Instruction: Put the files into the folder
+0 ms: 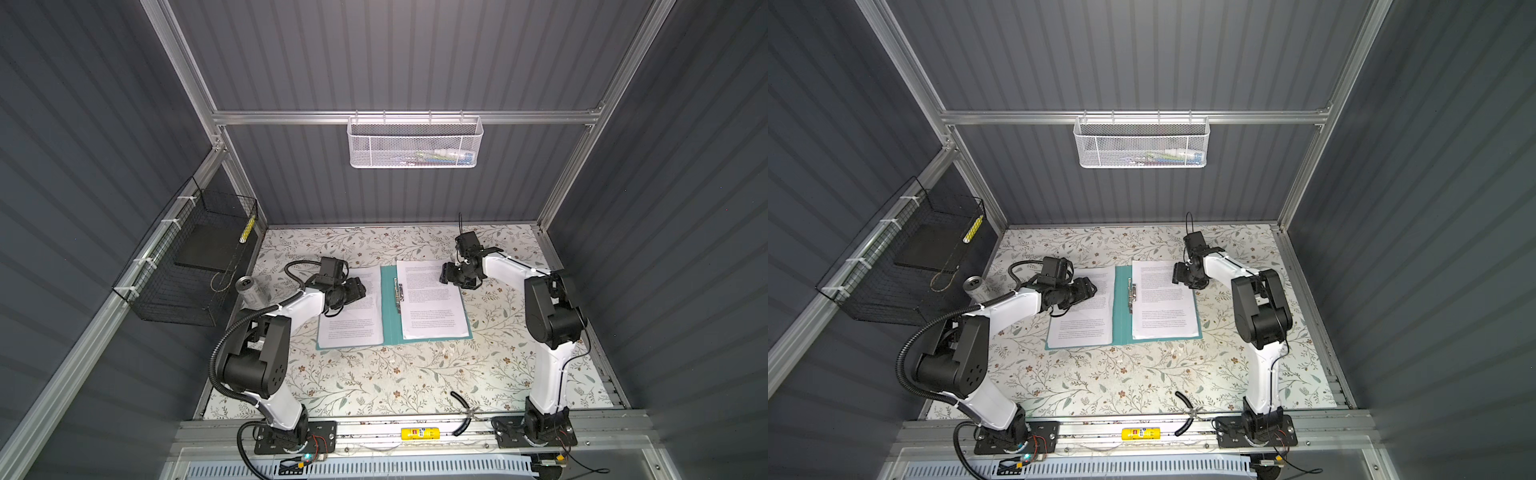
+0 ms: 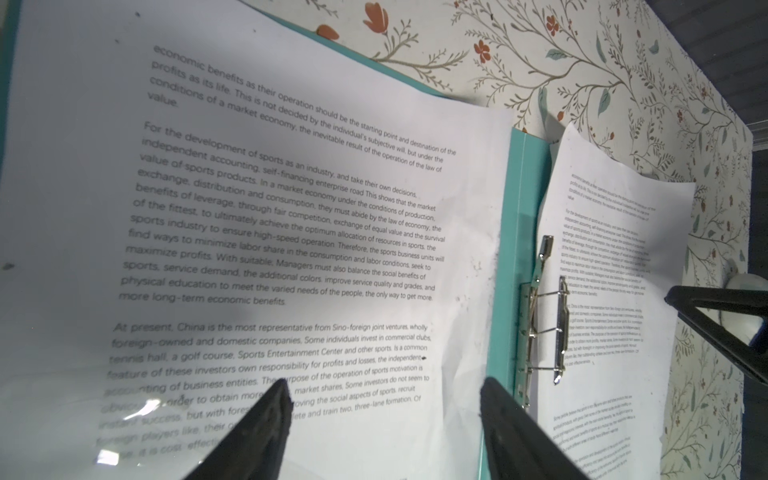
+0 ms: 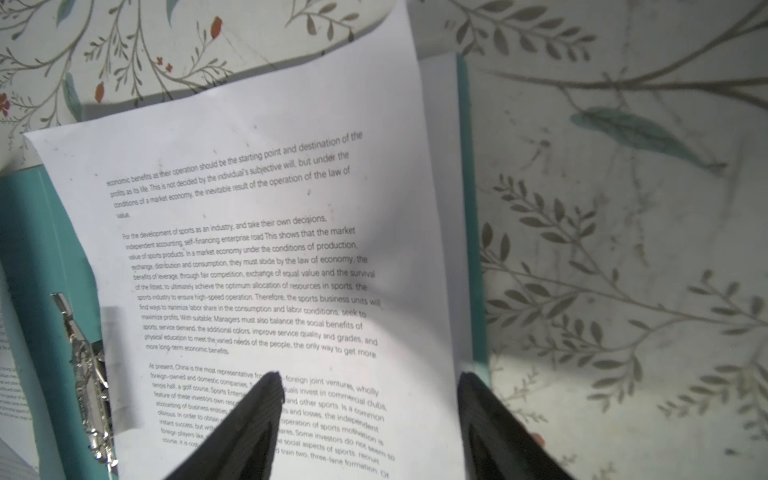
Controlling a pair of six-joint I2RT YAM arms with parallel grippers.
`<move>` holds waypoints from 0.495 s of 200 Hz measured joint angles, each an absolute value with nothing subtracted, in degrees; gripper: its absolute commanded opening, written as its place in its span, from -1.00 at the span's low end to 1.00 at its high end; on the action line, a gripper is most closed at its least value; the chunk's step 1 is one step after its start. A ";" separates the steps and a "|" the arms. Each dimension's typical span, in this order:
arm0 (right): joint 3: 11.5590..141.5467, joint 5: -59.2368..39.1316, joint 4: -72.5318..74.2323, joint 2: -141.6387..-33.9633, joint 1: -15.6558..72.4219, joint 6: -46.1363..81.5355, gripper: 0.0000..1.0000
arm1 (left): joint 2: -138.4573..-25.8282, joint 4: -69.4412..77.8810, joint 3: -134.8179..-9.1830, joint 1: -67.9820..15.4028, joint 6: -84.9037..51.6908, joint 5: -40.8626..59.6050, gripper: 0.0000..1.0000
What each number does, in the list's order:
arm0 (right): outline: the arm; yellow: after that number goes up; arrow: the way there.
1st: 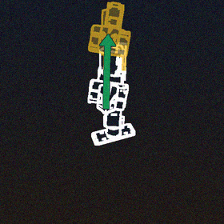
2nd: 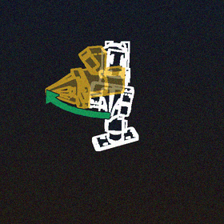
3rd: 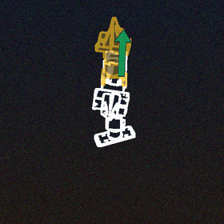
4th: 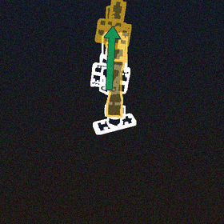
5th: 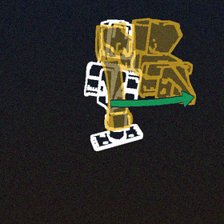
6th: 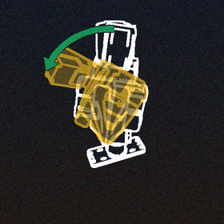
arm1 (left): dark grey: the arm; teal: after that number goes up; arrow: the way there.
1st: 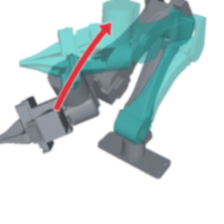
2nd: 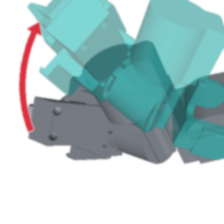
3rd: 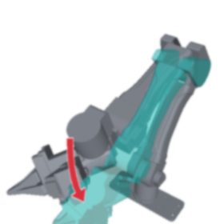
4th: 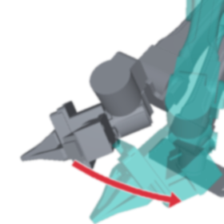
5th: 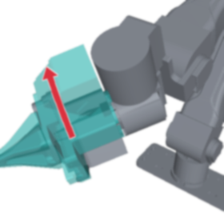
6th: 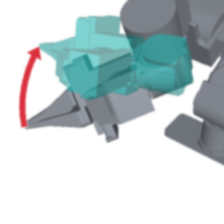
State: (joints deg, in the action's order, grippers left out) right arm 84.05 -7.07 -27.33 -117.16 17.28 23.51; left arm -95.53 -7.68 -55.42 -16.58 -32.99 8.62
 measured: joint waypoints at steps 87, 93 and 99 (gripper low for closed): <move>92.03 -18.90 -28.23 -111.61 18.13 26.02 -0.20 | -98.00 -6.61 -57.25 -18.06 -32.67 10.33 0.35; 93.30 -21.26 -27.83 -112.46 18.48 26.48 -0.20 | -98.26 -6.28 -57.39 -18.09 -32.58 10.63 0.34; 94.83 -23.86 -27.24 -113.80 18.87 26.96 -0.20 | -98.45 -6.07 -57.49 -18.09 -32.56 10.94 0.35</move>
State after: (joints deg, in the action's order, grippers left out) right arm 94.83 -23.86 -27.24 -113.80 18.87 26.96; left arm -98.45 -6.07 -57.49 -18.09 -32.56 10.94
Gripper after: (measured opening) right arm 0.401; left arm 0.674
